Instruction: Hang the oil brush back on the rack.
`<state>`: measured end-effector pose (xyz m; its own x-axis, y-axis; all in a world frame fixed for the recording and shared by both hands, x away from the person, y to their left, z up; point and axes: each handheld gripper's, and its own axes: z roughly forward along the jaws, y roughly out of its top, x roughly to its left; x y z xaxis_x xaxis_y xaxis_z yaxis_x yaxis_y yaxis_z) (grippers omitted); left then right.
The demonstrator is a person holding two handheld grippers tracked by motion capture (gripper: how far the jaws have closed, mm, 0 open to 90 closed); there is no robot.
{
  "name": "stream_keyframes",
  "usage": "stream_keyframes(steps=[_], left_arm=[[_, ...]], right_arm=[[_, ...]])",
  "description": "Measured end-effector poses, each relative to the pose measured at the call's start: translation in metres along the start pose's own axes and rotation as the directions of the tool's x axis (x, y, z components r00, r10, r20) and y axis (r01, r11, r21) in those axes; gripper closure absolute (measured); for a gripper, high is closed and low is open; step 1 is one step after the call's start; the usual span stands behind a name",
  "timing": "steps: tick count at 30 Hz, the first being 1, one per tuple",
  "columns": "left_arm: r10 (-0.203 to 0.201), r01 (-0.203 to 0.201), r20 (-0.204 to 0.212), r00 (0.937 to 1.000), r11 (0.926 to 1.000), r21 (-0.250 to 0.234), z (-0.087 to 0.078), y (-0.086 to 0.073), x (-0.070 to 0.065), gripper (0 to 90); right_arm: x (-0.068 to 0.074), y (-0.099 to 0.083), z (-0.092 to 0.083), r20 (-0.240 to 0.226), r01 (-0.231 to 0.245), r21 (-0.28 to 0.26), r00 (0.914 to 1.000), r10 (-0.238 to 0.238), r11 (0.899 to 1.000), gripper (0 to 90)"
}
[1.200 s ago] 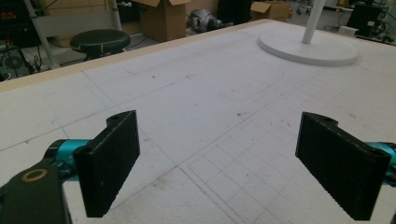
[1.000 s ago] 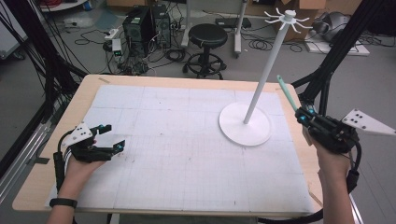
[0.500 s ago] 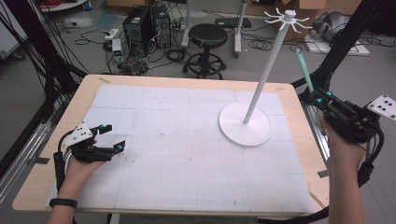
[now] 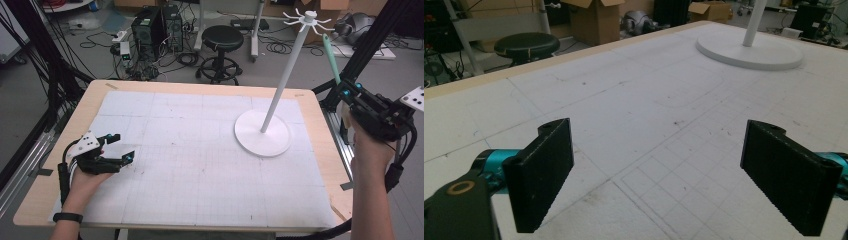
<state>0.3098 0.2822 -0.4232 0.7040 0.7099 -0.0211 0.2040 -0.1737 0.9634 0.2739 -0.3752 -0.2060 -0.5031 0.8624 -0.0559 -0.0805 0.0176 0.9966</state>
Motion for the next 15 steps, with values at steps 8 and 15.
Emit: stream_keyframes(steps=[8,15], left_arm=[[-0.002,0.002,-0.001,1.0000,1.0000,-0.006,0.000,0.000,-0.001,14.3],[0.002,-0.002,0.003,1.0000,1.0000,0.000,0.000,0.000,-0.001,14.3]], right_arm=[[0.000,-0.003,0.009,0.034,-0.015,-0.002,0.9993,0.015,1.000,82.5],[0.003,-0.004,0.015,0.047,0.006,0.009,0.9989,-0.007,1.000,82.5]])
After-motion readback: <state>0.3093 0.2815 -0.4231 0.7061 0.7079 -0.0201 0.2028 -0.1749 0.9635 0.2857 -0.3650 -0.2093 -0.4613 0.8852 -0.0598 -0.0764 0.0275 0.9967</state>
